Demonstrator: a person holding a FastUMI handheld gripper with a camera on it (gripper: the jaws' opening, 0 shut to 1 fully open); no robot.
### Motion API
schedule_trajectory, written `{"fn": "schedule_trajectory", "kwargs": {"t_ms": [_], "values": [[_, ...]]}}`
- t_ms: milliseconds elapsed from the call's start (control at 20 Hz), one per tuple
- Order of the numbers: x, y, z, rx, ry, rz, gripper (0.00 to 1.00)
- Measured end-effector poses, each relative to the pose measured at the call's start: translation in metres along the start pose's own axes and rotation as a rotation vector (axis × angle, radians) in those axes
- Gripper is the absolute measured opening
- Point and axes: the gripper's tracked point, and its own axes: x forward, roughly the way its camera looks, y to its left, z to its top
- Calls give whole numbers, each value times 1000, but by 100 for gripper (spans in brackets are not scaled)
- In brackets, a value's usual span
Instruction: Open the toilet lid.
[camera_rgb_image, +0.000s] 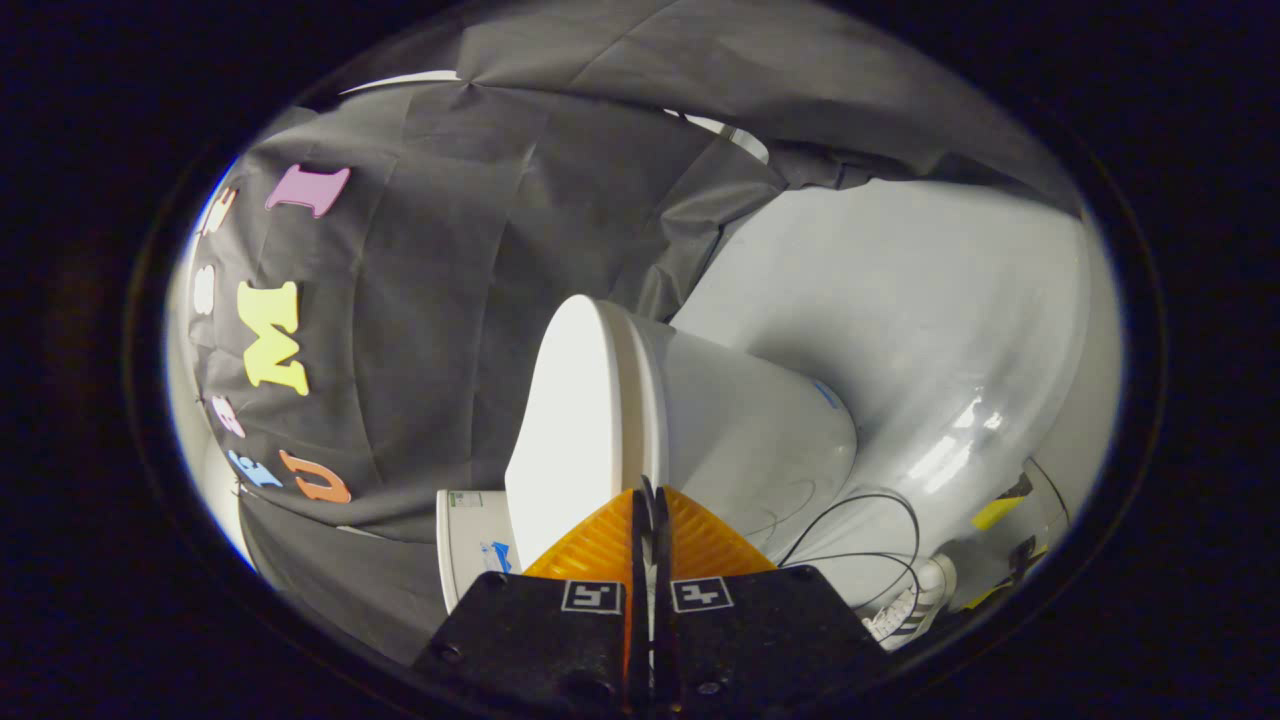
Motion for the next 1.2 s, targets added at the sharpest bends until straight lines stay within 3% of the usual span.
{"fn": "schedule_trajectory", "kwargs": {"t_ms": [1200], "values": [[-37, 87, -7, -122, -61, 40, 4]]}}
